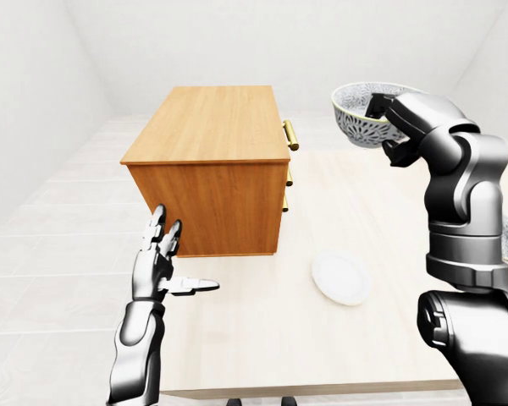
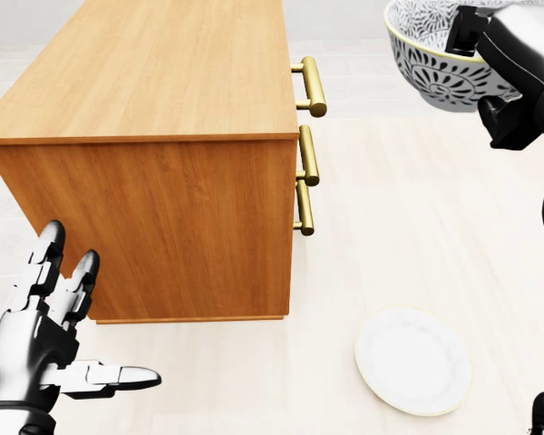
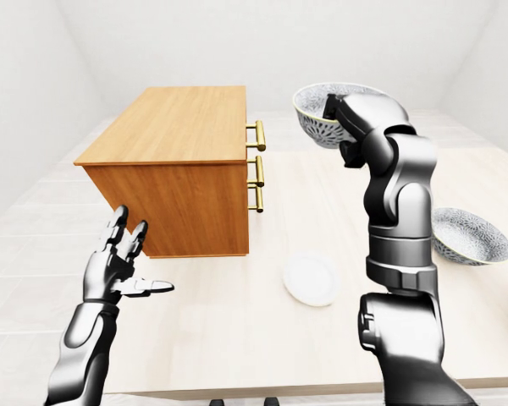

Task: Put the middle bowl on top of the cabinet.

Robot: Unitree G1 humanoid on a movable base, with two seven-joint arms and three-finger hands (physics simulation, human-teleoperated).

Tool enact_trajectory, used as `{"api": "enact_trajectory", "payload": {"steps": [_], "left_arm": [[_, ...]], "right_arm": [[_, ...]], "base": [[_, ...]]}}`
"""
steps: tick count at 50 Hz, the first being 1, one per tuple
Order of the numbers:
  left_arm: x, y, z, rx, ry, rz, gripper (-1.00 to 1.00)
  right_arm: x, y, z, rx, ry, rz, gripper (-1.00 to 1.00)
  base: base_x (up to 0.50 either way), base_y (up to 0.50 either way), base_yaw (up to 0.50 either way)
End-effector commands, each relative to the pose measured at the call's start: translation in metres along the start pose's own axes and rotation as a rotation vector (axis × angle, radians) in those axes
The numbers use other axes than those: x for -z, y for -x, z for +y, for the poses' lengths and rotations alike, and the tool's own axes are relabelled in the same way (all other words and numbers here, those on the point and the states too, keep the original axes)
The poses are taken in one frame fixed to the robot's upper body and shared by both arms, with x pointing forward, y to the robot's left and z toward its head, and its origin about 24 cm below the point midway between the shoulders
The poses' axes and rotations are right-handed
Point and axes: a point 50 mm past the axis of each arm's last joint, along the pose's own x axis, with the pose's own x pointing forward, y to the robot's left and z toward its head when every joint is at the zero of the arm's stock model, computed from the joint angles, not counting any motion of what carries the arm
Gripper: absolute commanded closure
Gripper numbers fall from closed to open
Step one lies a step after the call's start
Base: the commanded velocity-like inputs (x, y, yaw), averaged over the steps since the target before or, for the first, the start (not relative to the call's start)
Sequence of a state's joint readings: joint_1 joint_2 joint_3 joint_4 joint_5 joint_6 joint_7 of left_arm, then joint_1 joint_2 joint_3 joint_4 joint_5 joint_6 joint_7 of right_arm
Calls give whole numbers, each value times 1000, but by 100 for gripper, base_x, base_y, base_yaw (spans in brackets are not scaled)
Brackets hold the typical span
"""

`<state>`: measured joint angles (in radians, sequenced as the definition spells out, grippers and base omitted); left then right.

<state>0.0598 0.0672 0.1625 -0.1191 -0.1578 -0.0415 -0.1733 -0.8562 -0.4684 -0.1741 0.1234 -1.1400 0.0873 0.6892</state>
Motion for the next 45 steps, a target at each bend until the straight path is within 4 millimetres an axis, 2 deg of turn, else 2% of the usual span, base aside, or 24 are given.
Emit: {"api": "enact_trajectory", "payload": {"steps": [1, 8, 19, 31, 37, 45], "left_arm": [[-9, -9, 8, -64, -22, -39, -100], [-11, -7, 10, -72, -19, -44, -100], [-12, -4, 12, -77, -17, -48, -100], [-16, 2, 15, -90, -20, -55, -100], [-16, 5, 17, -100, -22, -58, -100], [-13, 7, 18, -111, -40, -66, -100]], "right_arm": [[-13, -37, -37, -4, -78, -23, 100], [-24, -53, -56, 2, -164, -48, 100], [-42, -71, -72, 29, -335, -70, 100], [-74, -73, -94, 84, -419, -127, 100], [-95, -73, -92, 76, -389, -163, 100], [-111, -74, -84, 65, -347, -180, 100]], "base": [[0, 0, -1], [0, 0, 0], [0, 0, 0], [0, 0, 0], [0, 0, 0], [0, 0, 0]]}}
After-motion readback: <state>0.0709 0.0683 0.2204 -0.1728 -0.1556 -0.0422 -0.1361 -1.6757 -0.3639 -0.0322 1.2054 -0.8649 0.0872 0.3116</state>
